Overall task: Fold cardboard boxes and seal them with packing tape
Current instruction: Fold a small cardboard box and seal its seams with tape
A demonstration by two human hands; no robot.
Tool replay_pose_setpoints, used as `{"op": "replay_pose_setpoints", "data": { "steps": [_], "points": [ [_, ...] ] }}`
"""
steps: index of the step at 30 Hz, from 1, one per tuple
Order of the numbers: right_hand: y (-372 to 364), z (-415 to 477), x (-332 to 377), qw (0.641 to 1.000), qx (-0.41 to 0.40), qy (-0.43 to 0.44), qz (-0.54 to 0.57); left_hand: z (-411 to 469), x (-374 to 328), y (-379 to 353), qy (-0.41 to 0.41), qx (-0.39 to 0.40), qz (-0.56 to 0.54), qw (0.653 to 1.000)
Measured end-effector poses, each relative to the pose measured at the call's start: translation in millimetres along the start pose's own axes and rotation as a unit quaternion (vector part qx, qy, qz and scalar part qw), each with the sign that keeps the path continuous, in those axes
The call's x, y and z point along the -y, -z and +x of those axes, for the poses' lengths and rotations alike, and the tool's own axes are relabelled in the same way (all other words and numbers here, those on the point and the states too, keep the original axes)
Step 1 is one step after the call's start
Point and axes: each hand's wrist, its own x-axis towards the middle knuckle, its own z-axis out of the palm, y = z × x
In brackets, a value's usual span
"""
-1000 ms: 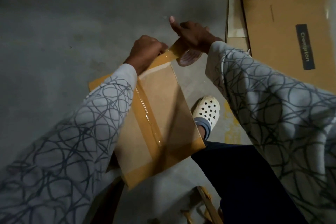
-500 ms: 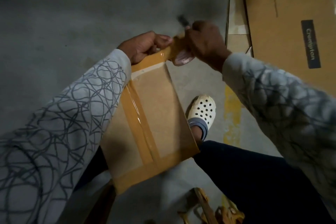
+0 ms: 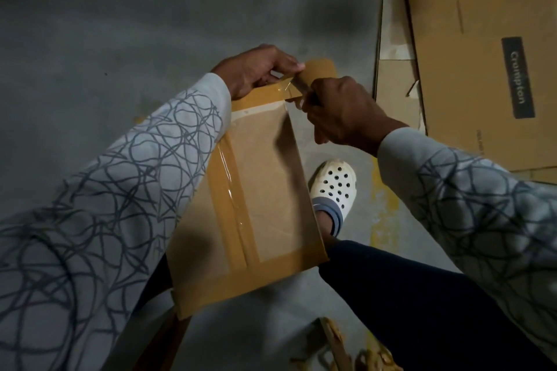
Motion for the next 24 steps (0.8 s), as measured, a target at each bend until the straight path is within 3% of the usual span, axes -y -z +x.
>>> {"op": "replay_pose_setpoints", "data": {
  "steps": [10, 24],
  "points": [
    [-0.4, 4.7, 1.1, 1.000, -0.013, 0.000, -0.009, 1.1, 3.0, -0.2, -0.008, -0.011, -0.015, 1.000],
    [-5.4, 5.1, 8.6, 0.999, -0.003, 0.006, -0.051, 13.6, 11.4, 5.2, -0.064, -0.041, 0.103, 0.992]
  ]
}}
